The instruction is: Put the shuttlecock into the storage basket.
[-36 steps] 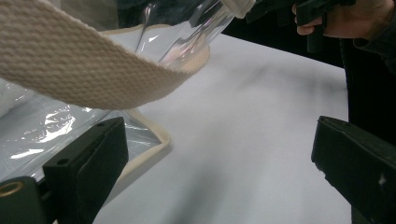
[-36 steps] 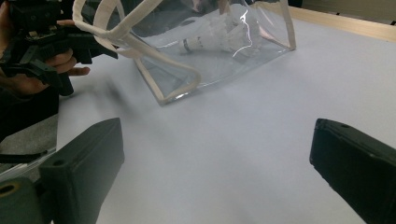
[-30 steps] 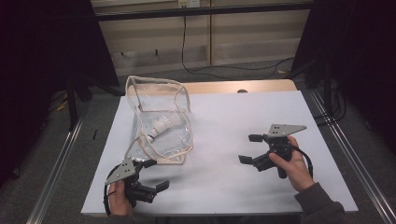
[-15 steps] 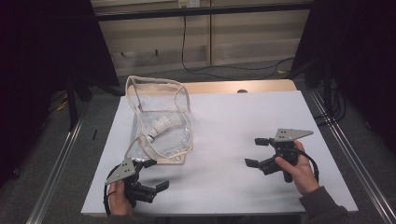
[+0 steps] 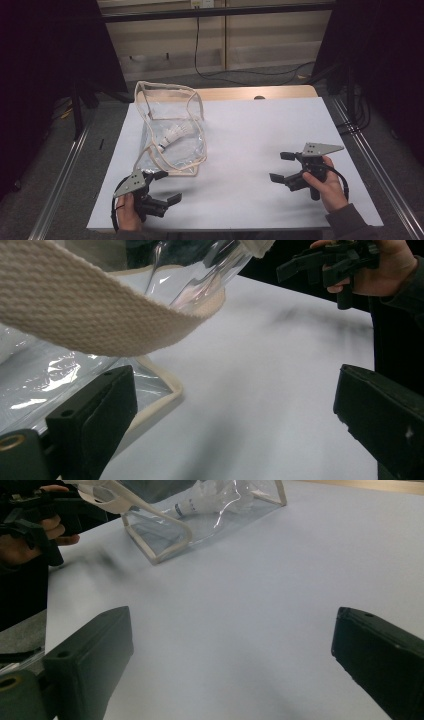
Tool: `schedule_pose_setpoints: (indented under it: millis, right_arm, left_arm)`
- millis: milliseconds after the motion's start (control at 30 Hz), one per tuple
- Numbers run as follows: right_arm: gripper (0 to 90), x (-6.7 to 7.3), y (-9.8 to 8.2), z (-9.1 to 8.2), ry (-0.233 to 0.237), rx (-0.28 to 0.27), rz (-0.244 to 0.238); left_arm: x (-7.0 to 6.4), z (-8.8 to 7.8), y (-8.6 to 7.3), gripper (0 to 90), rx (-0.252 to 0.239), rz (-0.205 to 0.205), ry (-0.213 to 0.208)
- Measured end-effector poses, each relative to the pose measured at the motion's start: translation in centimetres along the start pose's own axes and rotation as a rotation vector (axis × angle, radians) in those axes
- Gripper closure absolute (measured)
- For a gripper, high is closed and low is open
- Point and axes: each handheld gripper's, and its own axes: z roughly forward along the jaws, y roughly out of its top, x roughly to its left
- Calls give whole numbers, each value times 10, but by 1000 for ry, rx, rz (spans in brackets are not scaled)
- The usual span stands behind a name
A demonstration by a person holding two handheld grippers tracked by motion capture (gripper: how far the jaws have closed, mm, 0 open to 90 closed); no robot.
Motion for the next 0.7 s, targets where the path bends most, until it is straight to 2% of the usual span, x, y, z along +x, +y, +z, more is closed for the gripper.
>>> schedule_pose_setpoints:
  millis: [700]
  right_arm:
    - [32, -3, -17, -8, -16, 7, 6]
  left_arm:
    - [0, 0, 0, 38, -3, -1, 5]
